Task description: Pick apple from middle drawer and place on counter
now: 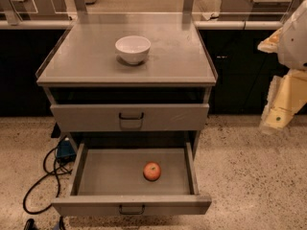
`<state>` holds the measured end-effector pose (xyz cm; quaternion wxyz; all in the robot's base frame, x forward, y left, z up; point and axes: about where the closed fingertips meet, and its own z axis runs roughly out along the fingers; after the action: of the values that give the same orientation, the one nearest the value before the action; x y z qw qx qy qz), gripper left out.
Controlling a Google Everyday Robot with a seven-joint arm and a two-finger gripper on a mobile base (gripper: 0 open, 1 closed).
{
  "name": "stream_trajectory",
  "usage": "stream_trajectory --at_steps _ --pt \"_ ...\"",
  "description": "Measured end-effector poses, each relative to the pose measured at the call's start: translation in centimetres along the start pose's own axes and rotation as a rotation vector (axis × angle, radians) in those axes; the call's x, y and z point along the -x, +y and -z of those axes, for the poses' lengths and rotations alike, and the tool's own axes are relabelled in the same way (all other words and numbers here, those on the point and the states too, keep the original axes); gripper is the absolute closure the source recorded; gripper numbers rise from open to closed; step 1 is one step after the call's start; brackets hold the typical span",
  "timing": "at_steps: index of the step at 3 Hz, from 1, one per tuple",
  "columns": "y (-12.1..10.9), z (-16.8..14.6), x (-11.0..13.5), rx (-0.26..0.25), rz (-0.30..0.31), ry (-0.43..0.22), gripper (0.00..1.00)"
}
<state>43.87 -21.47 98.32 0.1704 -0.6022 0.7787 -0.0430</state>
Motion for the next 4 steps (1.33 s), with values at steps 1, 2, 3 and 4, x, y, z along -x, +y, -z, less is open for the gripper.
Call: stream_trajectory --at_steps 1,2,3,4 --pt "0.0 0.0 0.0 0.0 0.0 0.0 0.0" --pt "0.4 -0.5 0.2 0.0 0.023 -0.053 0.0" --pt "2.6 -5.4 0.2 0.059 0.063 -0.178 0.0" --pt "7.5 -15.6 0.7 0.185 0.055 -0.404 0.0"
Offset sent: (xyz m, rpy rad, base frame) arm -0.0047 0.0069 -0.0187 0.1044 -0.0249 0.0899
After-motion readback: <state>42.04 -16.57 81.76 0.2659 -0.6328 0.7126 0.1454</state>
